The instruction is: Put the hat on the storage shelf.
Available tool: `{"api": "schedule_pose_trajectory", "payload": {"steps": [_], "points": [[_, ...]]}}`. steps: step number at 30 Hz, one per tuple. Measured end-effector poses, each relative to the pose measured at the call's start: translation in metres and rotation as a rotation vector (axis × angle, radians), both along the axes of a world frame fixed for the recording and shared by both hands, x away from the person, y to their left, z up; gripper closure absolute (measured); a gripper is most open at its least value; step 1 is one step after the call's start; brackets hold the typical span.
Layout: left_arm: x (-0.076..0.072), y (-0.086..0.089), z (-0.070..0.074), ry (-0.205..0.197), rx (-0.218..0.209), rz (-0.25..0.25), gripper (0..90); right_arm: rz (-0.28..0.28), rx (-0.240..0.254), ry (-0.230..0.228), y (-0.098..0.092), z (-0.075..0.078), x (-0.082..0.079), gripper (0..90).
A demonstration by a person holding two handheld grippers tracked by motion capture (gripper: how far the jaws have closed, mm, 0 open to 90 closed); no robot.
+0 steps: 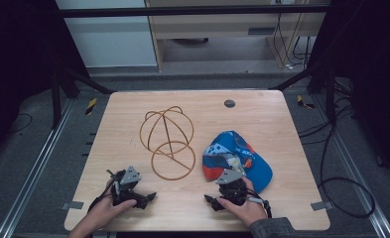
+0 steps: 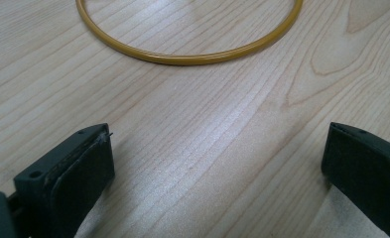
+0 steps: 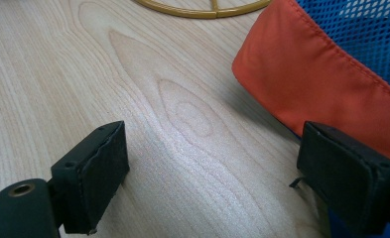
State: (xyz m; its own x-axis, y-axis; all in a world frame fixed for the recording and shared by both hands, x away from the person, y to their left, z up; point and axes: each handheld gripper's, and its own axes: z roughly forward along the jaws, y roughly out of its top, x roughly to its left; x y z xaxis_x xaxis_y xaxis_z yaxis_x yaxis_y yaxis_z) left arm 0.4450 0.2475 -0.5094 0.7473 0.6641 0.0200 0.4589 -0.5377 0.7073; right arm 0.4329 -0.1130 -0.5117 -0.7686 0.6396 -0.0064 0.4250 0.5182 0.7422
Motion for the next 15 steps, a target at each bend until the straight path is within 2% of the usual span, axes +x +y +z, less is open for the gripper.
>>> {"api": "schedule_pose_trajectory", "payload": {"steps": [15], "points": [[-0.0004, -0.0002, 0.0001, 0.001, 0.002, 0.002, 0.0, 0.002, -0.001, 0.001, 0.0000, 0.0000, 0.0002, 12.5]]}}
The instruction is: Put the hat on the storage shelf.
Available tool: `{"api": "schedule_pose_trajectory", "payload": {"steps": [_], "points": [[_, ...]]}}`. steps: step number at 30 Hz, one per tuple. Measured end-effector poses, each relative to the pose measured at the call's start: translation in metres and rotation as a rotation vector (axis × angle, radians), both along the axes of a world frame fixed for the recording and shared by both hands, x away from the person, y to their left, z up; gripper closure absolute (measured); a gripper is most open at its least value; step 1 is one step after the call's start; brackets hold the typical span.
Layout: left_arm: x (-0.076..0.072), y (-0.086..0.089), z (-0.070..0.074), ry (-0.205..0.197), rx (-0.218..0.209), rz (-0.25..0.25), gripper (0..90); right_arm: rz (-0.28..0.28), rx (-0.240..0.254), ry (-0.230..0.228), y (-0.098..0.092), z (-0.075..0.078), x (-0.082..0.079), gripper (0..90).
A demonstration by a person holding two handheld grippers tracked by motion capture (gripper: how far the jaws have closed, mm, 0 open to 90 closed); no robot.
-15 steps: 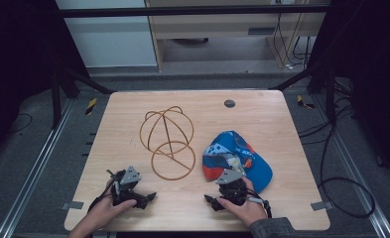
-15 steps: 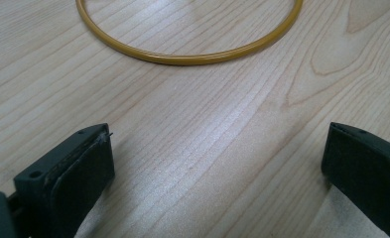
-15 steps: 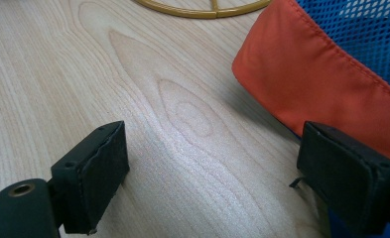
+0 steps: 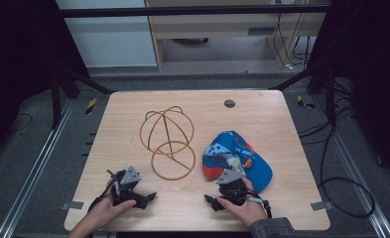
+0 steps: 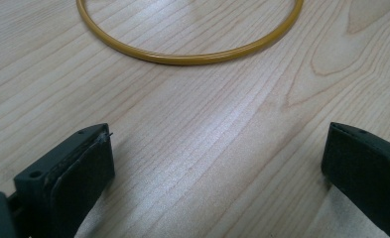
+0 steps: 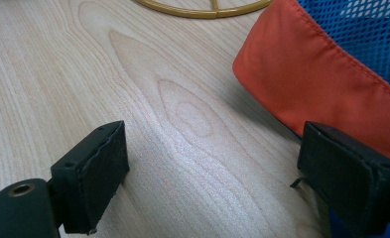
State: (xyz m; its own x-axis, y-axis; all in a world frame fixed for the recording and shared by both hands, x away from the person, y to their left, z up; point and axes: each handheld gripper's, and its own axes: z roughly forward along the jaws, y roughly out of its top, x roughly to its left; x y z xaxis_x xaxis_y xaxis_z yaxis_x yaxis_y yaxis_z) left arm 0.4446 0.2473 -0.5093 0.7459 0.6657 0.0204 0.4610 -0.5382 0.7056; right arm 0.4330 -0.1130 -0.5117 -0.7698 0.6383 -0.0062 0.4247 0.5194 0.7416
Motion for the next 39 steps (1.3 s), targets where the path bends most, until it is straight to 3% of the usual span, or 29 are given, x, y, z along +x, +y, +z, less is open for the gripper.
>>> {"api": "schedule_pose_trajectory", "payload": {"steps": [11, 13, 19, 22, 27, 30, 32, 39], "points": [[0.000, 0.000, 0.000, -0.001, 0.001, -0.002, 0.0, -0.006, 0.001, -0.005, -0.001, 0.004, -0.002, 15.6], [0.000, 0.000, 0.000, -0.001, 0.000, -0.002, 0.0, 0.001, 0.018, -0.021, -0.004, 0.013, -0.005, 16.0], [0.000, 0.000, 0.000, 0.000, -0.001, -0.002, 0.0, -0.034, -0.020, -0.099, -0.030, 0.061, -0.004, 16.9], [0.000, 0.000, 0.000, 0.000, 0.000, -0.003, 0.0, -0.063, -0.042, -0.098, -0.047, 0.077, 0.000, 16.2], [0.000, 0.000, 0.000, -0.001, 0.001, -0.001, 0.0, -0.113, -0.111, -0.044, -0.072, 0.092, 0.017, 17.4], [0.000, 0.000, 0.000, 0.000, 0.000, -0.001, 0.0, -0.117, -0.121, -0.009, -0.077, 0.096, 0.024, 22.4], [0.000, 0.000, 0.000, 0.000, 0.000, 0.000, 0.0, -0.127, -0.153, 0.021, -0.079, 0.099, 0.032, 24.4], [0.000, 0.000, 0.000, 0.000, 0.000, -0.002, 0.0, -0.109, -0.169, 0.087, -0.081, 0.117, 0.057, 29.1]]}}
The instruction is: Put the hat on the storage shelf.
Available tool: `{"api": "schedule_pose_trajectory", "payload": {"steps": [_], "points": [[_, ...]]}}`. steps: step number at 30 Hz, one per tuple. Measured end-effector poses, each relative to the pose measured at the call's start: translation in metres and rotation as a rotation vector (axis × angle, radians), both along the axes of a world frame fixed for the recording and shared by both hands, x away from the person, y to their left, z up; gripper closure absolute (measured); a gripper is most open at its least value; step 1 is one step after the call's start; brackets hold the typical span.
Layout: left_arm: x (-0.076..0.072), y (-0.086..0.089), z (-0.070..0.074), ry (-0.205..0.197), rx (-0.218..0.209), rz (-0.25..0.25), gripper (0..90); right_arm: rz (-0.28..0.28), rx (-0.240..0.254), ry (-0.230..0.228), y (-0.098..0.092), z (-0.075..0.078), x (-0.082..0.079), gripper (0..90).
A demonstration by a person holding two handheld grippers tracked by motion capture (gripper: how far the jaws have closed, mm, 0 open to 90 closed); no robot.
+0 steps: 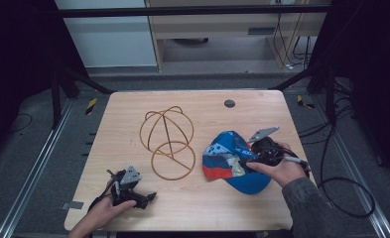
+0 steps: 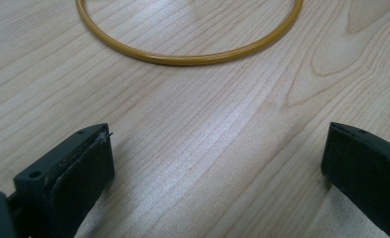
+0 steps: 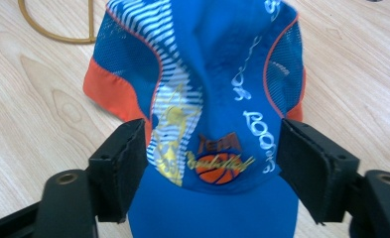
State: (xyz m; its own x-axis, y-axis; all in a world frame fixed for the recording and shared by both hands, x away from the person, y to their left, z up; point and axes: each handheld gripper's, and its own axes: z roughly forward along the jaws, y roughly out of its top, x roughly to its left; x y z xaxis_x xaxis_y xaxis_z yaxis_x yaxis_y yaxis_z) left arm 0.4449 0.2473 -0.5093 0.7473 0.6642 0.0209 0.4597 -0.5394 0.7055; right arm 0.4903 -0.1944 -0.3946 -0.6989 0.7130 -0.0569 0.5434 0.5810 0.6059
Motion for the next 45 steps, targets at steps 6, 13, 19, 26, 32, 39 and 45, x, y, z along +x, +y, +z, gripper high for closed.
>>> {"api": "schedule_pose_trajectory", "payload": {"steps": [6, 13, 19, 26, 32, 39, 45], "points": [[0.000, 0.000, 0.000, 0.000, 0.000, 0.000, 0.0, 0.014, -0.002, 0.058, 0.000, 0.006, 0.018, 32.4], [0.000, 0.000, 0.000, 0.000, 0.000, -0.001, 0.0, 0.022, -0.009, 0.085, 0.007, 0.011, 0.032, 32.6], [0.000, 0.000, 0.000, 0.000, -0.002, 0.000, 0.0, 0.034, -0.010, 0.110, 0.016, 0.006, 0.037, 34.7], [0.000, 0.000, 0.000, 0.000, 0.000, -0.001, 0.0, 0.033, -0.005, 0.137, 0.021, -0.009, 0.040, 40.5], [0.000, 0.000, 0.000, 0.000, 0.000, 0.000, 0.0, 0.032, -0.013, 0.158, 0.022, -0.016, 0.042, 45.0], [0.000, 0.000, 0.000, 0.000, -0.003, 0.001, 0.0, 0.051, -0.028, 0.174, 0.021, -0.019, 0.042, 64.9], [0.000, 0.000, 0.000, 0.000, 0.000, -0.001, 0.0, 0.066, -0.024, 0.185, 0.020, -0.022, 0.042, 82.6]]}}
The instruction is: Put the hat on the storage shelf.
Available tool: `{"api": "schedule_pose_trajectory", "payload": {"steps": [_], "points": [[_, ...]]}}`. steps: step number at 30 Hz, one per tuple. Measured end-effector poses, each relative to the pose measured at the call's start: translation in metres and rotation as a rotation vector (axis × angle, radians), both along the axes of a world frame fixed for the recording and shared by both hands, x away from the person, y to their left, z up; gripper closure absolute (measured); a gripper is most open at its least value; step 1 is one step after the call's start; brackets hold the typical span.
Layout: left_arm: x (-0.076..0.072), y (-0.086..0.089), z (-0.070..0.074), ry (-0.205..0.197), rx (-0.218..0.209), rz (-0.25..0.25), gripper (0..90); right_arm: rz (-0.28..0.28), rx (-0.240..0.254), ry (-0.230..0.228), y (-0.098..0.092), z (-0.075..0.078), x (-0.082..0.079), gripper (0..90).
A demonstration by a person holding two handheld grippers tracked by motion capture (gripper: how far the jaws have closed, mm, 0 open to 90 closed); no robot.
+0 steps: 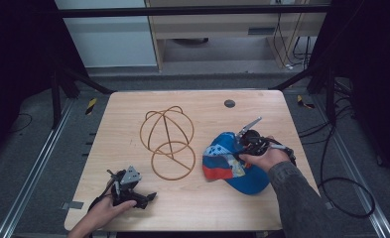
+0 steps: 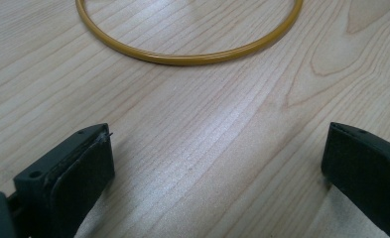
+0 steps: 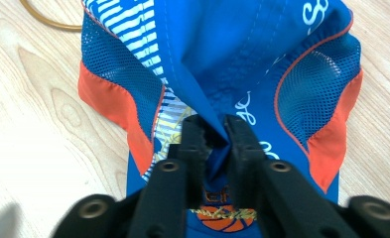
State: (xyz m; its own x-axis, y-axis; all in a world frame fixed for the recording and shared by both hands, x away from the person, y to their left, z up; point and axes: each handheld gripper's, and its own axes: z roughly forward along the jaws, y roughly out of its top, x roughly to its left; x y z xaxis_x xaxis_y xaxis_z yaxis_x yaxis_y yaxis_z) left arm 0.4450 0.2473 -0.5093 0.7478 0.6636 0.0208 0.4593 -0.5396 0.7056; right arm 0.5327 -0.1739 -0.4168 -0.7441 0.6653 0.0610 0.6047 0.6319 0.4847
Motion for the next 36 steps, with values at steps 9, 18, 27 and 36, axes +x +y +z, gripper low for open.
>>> {"api": "schedule_pose_trajectory", "payload": {"steps": [9, 18, 27, 36], "points": [[0.000, 0.000, 0.000, 0.000, 0.000, 0.000, 0.0, 0.021, 0.010, 0.010, -0.003, 0.008, -0.001, 90.0], [0.000, 0.000, 0.000, 0.000, -0.001, 0.001, 0.0, 0.031, 0.027, -0.010, -0.009, 0.031, -0.004, 90.0], [0.000, 0.000, 0.000, -0.001, -0.008, 0.006, 0.0, 0.037, 0.061, -0.049, -0.014, 0.057, -0.009, 90.0], [0.000, -0.001, 0.000, -0.004, -0.009, 0.006, 0.0, 0.040, 0.087, -0.089, -0.017, 0.077, -0.013, 90.0]]}}
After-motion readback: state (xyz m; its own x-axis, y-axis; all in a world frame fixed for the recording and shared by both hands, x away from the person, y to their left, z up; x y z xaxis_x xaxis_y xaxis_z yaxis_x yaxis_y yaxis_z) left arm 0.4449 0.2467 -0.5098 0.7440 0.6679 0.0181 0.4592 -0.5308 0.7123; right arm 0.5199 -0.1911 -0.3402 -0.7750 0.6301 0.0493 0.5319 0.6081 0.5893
